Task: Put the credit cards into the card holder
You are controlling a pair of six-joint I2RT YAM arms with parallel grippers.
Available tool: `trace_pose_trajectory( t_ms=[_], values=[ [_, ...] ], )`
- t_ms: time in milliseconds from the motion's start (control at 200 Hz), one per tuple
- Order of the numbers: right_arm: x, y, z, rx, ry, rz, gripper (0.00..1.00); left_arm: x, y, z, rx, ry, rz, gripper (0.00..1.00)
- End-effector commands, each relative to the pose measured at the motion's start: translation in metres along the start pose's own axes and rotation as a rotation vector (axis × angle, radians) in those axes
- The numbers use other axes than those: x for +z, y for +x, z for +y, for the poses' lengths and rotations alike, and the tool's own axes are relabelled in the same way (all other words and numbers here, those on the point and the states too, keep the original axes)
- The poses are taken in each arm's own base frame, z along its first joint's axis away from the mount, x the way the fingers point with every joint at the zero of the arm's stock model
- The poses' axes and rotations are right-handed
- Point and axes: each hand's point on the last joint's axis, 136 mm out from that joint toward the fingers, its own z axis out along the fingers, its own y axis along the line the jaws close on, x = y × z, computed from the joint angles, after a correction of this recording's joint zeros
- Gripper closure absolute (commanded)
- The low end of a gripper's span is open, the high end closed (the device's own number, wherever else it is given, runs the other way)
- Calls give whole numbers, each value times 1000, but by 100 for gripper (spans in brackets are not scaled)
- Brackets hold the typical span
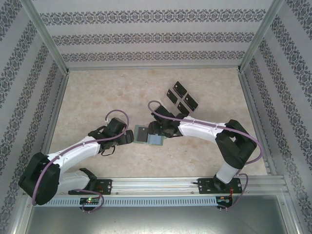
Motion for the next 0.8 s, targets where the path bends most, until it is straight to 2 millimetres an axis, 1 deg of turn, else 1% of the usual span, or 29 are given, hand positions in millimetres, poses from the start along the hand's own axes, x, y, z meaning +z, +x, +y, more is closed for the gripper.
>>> trace_pose_trajectory(
  t_ms=[0, 130, 280, 395, 624, 794],
  values=[
    [-4, -1, -5, 21, 8, -28, 38, -2, -12, -15, 26, 36, -24, 0],
    [-2, 5, -4, 22, 0, -18, 39, 0, -11, -15, 32, 31, -17, 0],
    [-7, 6, 4, 8, -16, -27, 39, 1, -11, -15, 30, 32, -16, 0],
    [-6, 8, 9, 1, -22, -23, 39, 1, -11, -15, 30, 32, -15, 0],
    [6, 11, 9, -1, -10, 0, 40, 3, -10, -16, 31, 34, -11, 0],
    [15, 17, 3, 5, 10, 18, 40, 3, -10, -15, 30, 32, -14, 0]
  ],
)
